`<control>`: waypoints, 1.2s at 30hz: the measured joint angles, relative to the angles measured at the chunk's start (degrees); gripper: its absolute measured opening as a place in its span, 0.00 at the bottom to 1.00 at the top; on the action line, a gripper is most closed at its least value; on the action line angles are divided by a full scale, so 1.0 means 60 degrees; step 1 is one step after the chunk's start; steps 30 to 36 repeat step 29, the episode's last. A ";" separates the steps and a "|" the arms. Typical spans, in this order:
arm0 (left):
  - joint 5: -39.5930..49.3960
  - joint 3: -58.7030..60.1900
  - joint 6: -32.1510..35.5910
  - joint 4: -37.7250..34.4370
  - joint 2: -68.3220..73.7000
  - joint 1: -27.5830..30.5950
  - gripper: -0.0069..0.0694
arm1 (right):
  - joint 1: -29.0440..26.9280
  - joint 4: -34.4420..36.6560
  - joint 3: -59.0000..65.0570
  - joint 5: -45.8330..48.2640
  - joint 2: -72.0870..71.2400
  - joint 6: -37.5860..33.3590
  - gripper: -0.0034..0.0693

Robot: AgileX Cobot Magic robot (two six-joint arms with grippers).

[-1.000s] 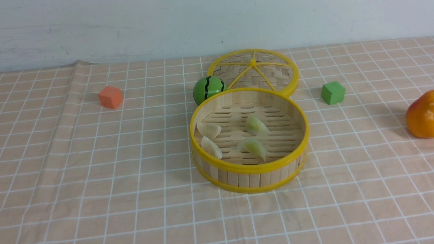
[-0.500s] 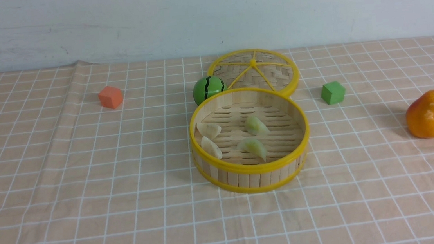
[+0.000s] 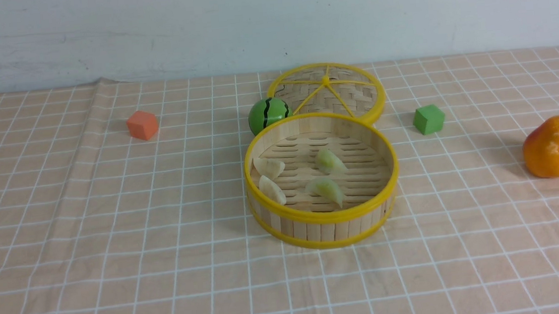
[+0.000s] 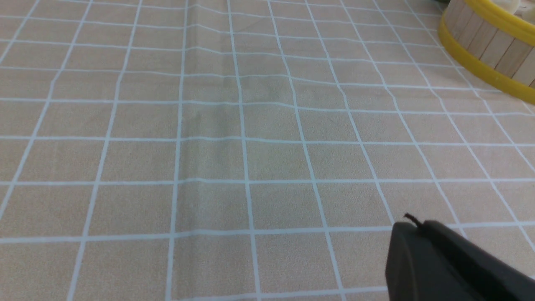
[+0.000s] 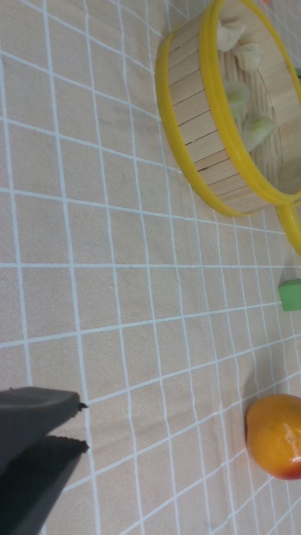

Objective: Put the dumplings into the steamer on the table with the brown tablecloth.

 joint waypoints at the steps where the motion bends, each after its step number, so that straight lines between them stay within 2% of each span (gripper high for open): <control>1: 0.0000 0.0000 0.0000 0.0000 0.0000 0.0000 0.07 | 0.0000 0.0000 0.0000 0.0000 0.0000 0.0000 0.19; 36: 0.0008 0.0000 0.0005 0.0000 0.0000 0.0000 0.08 | 0.0000 0.0000 0.0000 0.0000 0.0000 0.0000 0.21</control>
